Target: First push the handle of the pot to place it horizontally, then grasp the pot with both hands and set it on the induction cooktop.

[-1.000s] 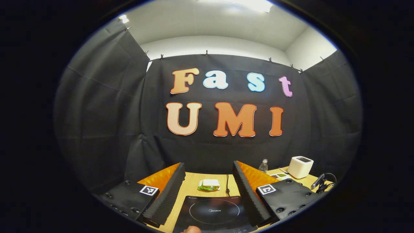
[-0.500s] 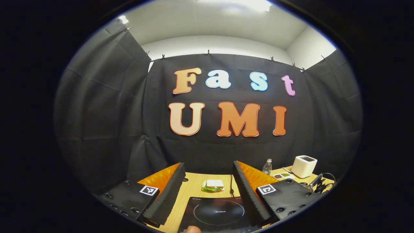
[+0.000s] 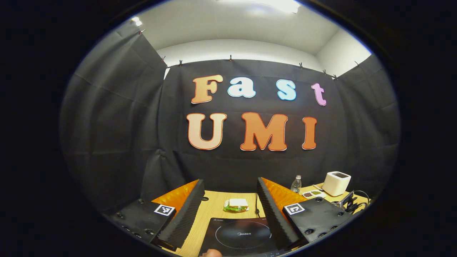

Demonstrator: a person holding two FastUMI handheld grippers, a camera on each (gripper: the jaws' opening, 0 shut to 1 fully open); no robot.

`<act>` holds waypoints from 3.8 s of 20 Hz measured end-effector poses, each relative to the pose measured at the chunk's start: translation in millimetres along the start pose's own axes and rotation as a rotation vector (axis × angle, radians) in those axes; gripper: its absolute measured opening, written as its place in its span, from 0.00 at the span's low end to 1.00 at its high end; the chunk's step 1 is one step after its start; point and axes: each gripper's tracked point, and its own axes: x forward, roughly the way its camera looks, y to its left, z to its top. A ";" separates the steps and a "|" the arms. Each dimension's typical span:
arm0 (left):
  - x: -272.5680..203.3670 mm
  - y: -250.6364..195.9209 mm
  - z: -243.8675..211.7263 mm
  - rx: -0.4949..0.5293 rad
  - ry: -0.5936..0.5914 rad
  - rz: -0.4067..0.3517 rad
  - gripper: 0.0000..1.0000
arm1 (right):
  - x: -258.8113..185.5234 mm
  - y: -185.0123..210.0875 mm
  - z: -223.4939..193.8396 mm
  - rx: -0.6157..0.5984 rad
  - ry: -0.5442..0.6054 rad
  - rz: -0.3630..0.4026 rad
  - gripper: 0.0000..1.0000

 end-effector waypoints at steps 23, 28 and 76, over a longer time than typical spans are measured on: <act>7.5 30.0 -8.8 -0.021 0.009 0.034 0.94 | 39.1 15.1 30.2 0.105 -0.022 -0.024 0.00; 11.3 22.7 -9.5 -0.025 0.014 0.028 0.96 | 49.6 18.7 38.6 0.132 -0.025 -0.017 0.00; 63.3 -241.8 -247.2 0.012 0.499 -0.341 0.96 | -40.6 -265.4 53.0 0.291 -0.219 -0.343 0.95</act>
